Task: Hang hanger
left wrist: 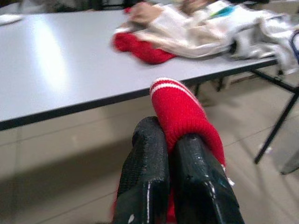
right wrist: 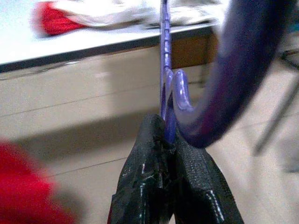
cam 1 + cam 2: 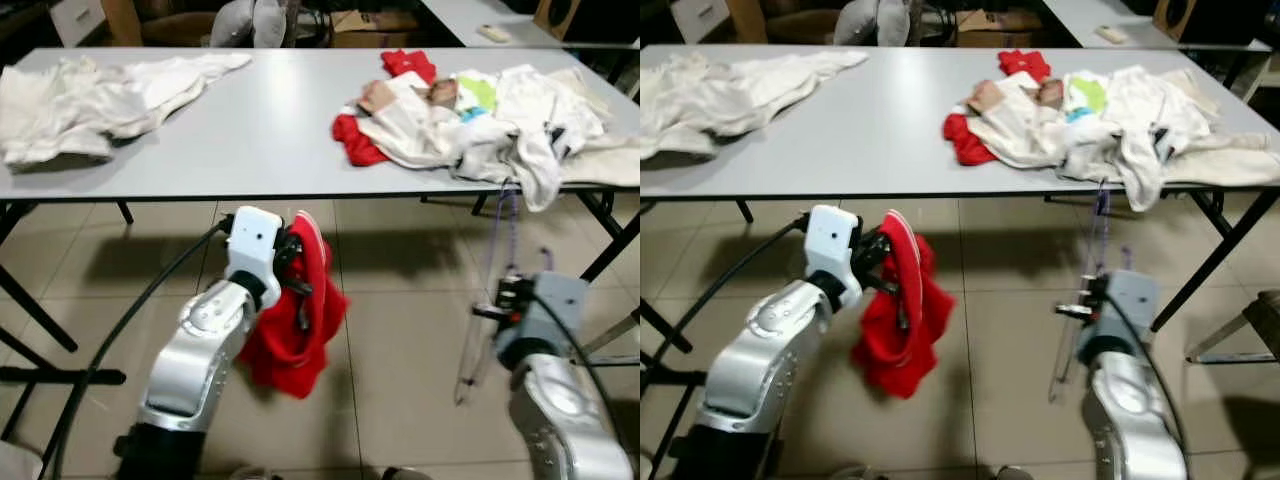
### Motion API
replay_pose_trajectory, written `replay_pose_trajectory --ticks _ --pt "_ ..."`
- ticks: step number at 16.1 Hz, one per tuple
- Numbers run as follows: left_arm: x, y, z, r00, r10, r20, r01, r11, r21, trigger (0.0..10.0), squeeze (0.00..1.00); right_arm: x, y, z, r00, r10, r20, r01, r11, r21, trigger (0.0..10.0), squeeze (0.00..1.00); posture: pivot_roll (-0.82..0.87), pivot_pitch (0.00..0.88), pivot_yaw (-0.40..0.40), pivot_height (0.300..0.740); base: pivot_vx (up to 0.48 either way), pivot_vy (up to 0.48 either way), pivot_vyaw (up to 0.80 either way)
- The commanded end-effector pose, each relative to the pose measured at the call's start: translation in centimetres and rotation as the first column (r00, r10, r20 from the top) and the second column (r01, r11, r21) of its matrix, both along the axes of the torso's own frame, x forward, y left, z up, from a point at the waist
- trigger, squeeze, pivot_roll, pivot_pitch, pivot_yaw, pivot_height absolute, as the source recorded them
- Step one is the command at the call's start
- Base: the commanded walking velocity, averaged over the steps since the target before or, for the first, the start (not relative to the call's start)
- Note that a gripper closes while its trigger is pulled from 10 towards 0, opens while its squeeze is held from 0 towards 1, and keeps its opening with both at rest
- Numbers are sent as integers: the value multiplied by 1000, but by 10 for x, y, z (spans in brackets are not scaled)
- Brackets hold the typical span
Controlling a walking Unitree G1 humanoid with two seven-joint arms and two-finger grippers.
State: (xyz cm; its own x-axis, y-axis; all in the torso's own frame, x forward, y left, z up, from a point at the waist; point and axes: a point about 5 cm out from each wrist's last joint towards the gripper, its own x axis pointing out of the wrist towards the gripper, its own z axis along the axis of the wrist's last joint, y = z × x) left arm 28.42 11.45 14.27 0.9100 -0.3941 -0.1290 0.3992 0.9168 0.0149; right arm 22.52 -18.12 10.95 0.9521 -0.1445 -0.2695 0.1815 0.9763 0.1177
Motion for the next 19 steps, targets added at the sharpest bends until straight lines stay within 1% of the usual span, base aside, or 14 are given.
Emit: replay_pose_trajectory --ticks 1,2,3,5,6,7,9,11,13,16,18,19 --pt "1 4 8 999 12 40 -12 1000 -7 10000 0 1 7 2 999 50 8 -50 998 27 10000 0 73 46 11 740 0 379 0" --pt "1 4 8 999 14 40 -14 1000 -7 10000 0 2 9 3 997 79 11 -79 996 31 10000 0 74 46 6 740 0 375 0" --pt "0 4 8 999 16 40 -15 1000 -7 10000 0 2 9 2 996 87 8 -87 996 -3 10000 0 75 46 4 740 0 379 0" --pt "0 4 8 999 18 40 -18 1000 -7 10000 0 3 8 1 996 91 4 -91 996 -11 10000 0 75 46 3 740 0 379 0" --pt "0 4 8 999 19 40 -19 1000 -7 10000 0 3 8 1 996 92 4 -92 996 -7 10000 0 75 46 3 740 0 379 0" --pt "0 5 7 999 21 38 -21 1000 -5 10000 0 3 9 1 993 120 5 -120 993 14 10000 0 77 47 3 740 0 375 0" --pt "-1 6 6 999 23 34 -23 1000 -2 10000 0 5 9 2 989 149 12 -149 989 14 10000 0 78 47 3 740 0 377 0" --pt "-1 6 6 999 25 33 -25 1000 -1 10000 0 6 8 4 988 155 17 -156 988 11 10000 0 79 47 3 740 0 375 0" --pt "-1 7 6 999 28 33 -28 1000 1 10000 0 7 11 4 986 166 22 -167 985 38 10000 0 81 48 2 740 0 379 0" --pt "0 7 6 999 30 37 -30 1000 0 10000 0 7 13 2 986 164 15 -164 986 40 10000 0 81 49 2 740 0 376 0" --pt "1 9 9 996 76 49 -74 996 -45 10000 0 5 13 2 985 174 8 -174 984 47 10000 0 79 55 1 740 0 0 0" --pt "2 10 11 994 92 56 -89 995 -55 10000 0 5 14 2 984 178 9 -179 983 51 10000 0 79 55 1 740 0 0 0"
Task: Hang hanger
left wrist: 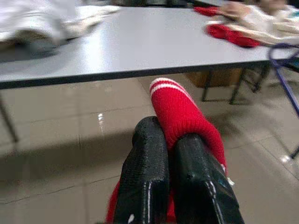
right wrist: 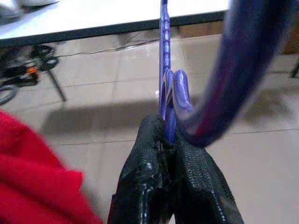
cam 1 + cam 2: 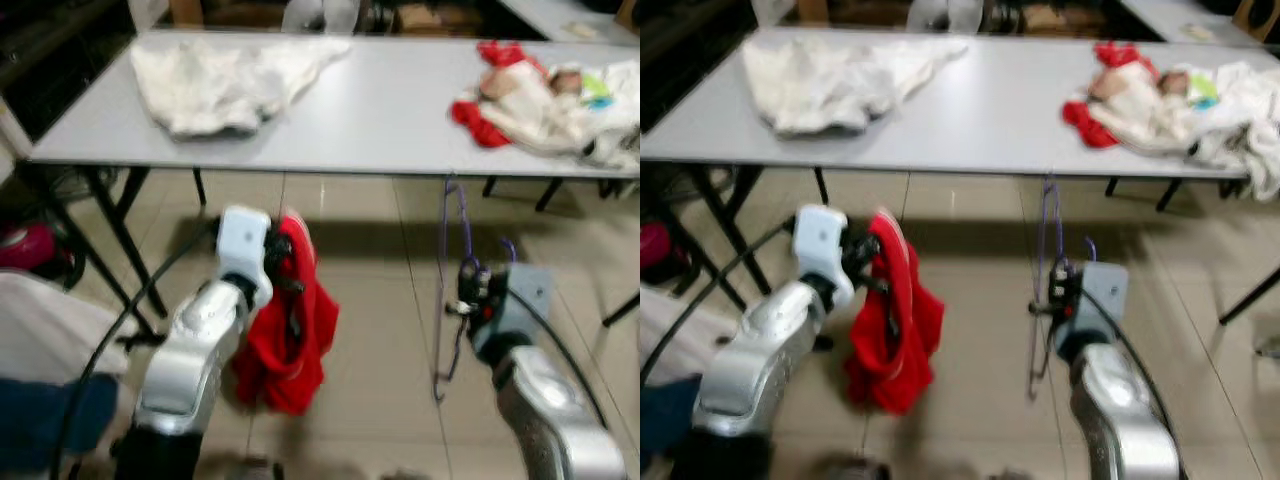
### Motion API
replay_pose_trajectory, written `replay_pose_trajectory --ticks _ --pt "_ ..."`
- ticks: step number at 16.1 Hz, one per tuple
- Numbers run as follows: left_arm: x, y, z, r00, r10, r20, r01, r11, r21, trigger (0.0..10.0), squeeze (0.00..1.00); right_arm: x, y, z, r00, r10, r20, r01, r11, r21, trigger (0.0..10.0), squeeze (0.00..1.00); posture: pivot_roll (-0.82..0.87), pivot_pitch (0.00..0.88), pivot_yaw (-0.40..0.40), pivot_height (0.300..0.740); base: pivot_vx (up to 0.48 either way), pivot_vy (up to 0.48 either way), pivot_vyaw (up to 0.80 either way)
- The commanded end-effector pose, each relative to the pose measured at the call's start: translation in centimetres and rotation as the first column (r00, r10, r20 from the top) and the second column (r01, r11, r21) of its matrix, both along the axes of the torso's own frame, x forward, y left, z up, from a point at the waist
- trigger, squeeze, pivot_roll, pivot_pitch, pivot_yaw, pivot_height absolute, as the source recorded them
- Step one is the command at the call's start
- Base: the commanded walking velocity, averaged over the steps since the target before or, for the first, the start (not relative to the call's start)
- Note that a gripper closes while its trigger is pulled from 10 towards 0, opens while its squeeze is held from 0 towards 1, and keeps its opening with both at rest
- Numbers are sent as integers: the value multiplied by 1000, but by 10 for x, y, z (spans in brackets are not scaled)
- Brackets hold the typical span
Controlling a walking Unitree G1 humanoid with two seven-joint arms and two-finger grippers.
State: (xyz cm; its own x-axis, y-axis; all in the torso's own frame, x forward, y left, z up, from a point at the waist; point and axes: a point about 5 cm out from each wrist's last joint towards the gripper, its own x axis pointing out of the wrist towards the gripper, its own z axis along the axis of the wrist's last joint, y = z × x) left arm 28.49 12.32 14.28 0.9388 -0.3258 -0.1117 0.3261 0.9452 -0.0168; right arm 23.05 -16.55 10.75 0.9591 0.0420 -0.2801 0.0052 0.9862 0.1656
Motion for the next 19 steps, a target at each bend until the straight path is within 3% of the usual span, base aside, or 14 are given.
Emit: replay_pose_trajectory --ticks 1,4,7,12,15,19 --pt "3 4 14 996 37 77 -35 999 -24 10000 0 0 -2 4 1000 -2 13 2 1000 -2 10000 0 77 53 -7 740 0 0 0" --pt "5 6 17 993 28 112 -31 999 24 10000 0 3 -6 3 1000 -18 3 18 999 -31 10000 0 79 51 -14 740 0 0 0" --pt "6 4 18 992 17 121 -21 999 28 10000 0 8 -4 12 999 10 42 -10 1000 10 10000 0 77 48 -17 740 80 0 0" --pt "11 3 21 990 30 135 -32 999 15 10000 0 14 -10 19 996 56 69 -49 994 -101 10000 0 63 39 -24 740 272 0 0" --pt "14 5 26 989 20 149 -23 1000 16 10000 0 19 -16 22 997 13 80 -4 993 -114 10000 0 64 34 -24 740 335 0 671" --pt "19 7 32 985 11 170 -15 1000 23 10000 0 22 -19 27 993 52 106 -36 990 -139 10000 0 64 29 -17 740 341 0 0"
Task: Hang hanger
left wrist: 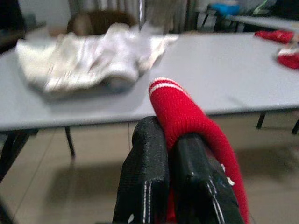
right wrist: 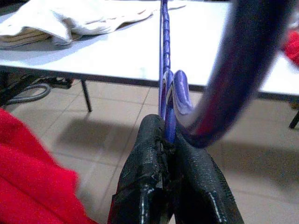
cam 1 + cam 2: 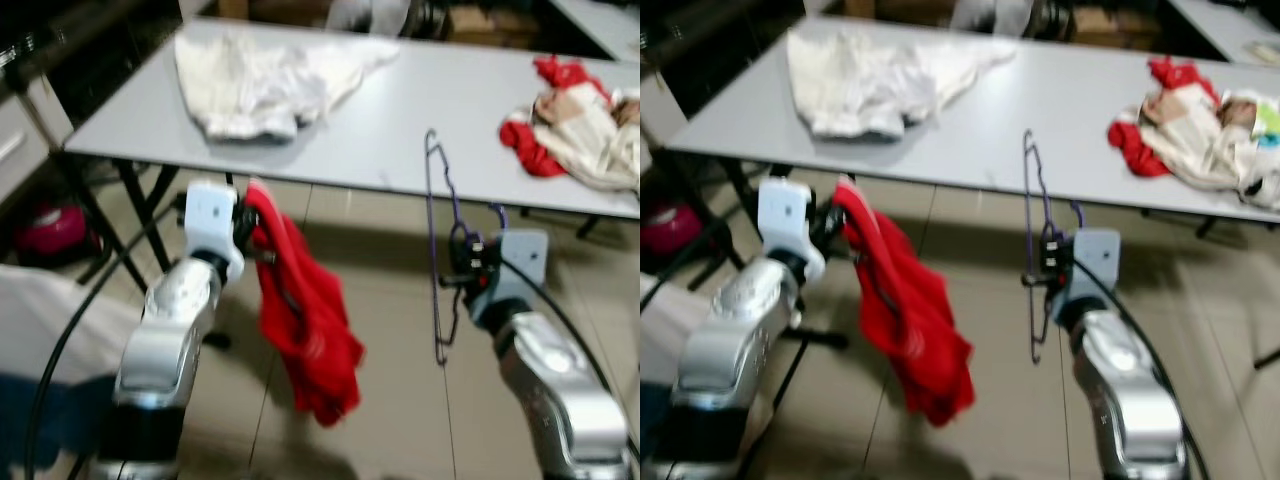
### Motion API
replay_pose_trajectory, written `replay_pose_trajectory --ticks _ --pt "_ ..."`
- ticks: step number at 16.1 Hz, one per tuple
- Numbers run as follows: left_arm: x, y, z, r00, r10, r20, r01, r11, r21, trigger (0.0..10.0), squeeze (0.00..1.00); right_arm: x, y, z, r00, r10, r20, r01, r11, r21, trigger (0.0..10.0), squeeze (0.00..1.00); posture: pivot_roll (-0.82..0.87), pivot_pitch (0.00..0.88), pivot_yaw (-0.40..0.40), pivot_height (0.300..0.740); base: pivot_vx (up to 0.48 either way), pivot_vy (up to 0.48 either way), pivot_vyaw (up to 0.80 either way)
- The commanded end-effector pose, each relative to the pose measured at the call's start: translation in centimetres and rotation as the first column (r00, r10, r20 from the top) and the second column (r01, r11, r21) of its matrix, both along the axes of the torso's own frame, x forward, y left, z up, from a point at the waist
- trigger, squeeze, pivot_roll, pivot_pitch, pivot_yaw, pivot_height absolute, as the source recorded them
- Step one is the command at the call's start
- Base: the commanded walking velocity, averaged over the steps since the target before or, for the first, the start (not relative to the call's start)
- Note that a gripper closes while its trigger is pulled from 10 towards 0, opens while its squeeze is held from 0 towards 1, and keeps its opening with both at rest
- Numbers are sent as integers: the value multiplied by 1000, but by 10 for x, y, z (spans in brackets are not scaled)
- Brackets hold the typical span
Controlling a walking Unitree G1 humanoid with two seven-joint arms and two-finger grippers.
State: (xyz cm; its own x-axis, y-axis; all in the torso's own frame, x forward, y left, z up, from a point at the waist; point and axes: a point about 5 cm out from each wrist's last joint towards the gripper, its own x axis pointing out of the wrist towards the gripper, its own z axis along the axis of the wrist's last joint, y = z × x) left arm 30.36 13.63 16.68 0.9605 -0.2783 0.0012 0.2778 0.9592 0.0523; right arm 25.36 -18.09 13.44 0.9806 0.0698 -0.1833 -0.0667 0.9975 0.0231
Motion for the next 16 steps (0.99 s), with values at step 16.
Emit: replay_pose_trajectory --ticks 16 --pt "57 -37 78 941 -278 195 266 960 84 10000 0 -57 -60 66 736 662 -140 -677 715 -176 10000 0 42 0 3 740 346 0 0"
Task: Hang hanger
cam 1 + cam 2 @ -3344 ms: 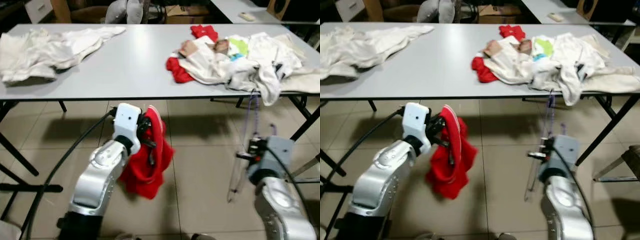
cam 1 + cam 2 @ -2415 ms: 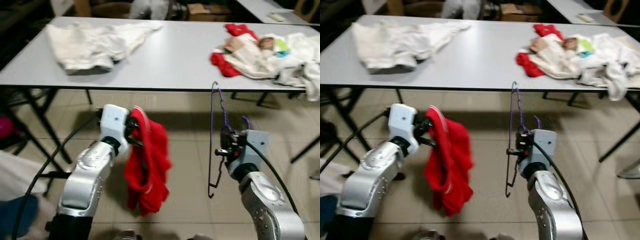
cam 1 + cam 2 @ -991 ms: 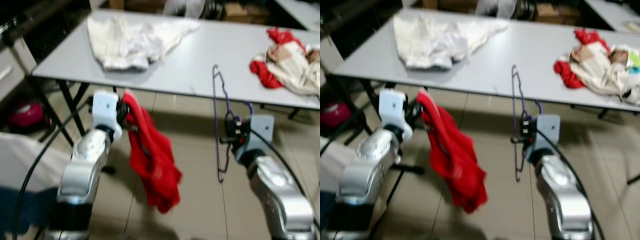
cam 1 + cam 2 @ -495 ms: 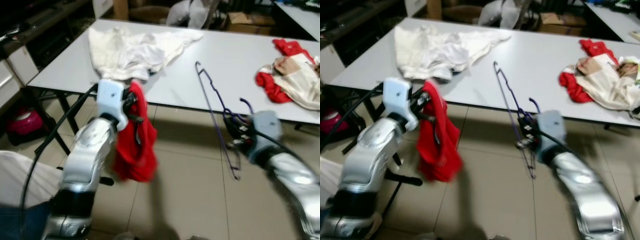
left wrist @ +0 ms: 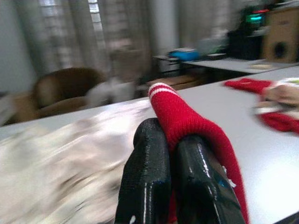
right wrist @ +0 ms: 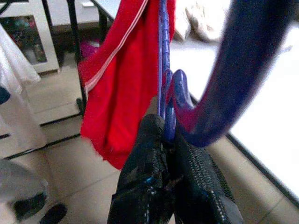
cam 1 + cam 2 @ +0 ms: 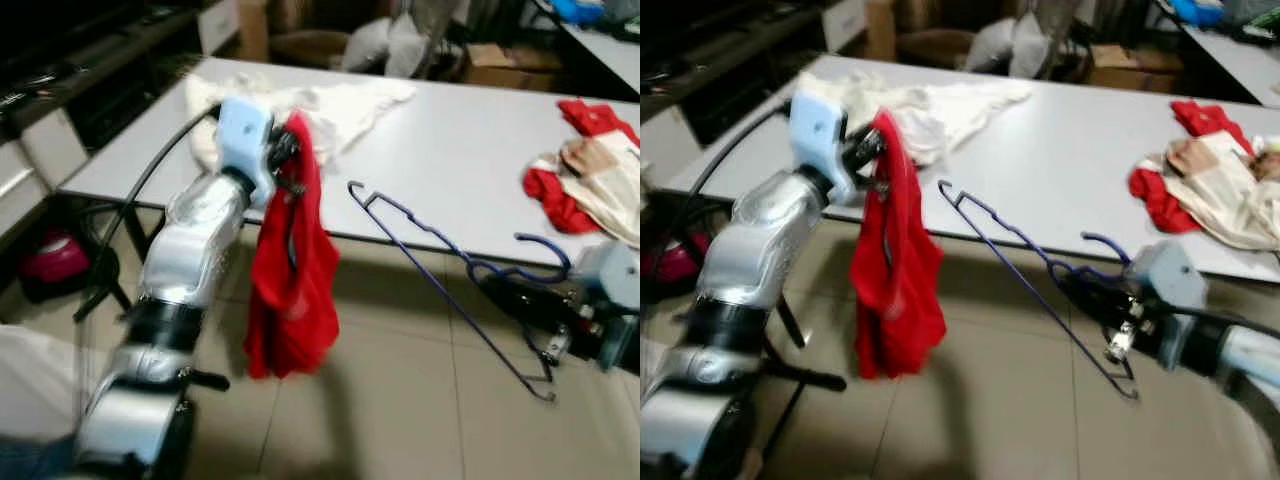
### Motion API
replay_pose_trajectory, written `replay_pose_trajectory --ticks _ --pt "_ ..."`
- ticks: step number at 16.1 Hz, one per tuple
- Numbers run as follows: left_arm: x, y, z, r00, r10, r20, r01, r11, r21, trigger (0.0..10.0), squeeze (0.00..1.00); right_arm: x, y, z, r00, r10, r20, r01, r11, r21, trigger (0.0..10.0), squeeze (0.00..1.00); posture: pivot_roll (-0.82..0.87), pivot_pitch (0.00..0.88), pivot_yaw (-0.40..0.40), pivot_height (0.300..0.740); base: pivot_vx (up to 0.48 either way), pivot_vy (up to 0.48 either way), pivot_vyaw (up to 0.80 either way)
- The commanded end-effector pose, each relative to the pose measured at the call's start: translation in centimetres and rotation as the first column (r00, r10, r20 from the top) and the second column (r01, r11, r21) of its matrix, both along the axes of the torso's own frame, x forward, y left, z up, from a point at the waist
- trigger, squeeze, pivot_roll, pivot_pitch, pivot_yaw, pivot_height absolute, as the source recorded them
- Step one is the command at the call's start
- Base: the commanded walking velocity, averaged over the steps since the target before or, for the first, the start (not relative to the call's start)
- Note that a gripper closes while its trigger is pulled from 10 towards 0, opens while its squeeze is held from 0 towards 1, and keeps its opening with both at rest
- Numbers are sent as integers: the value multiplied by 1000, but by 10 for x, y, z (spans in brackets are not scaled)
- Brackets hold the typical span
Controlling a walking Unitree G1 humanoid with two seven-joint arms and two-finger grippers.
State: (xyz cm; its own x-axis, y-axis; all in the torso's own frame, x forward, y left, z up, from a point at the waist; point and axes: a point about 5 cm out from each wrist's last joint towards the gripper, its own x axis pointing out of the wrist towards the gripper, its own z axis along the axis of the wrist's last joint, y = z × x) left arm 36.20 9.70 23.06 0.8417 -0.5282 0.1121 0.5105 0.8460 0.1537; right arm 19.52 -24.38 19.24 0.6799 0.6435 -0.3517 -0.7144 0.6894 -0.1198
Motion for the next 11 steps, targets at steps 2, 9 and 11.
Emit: replay_pose_trajectory --ticks 2,9,11 --pt "6 3 24 996 -8 88 8 1000 -2 10000 0 -6 2 13 998 64 7 -64 997 29 10000 0 41 0 4 740 373 0 0" --pt "5 -5 44 987 -66 143 77 994 -72 10000 0 -8 19 -2 989 137 -62 -137 991 6 10000 0 43 0 2 740 402 0 0" --pt "3 -6 53 983 -89 163 104 991 -85 10000 0 -9 21 -4 985 152 -81 -153 988 0 10000 0 43 0 2 740 405 0 0"
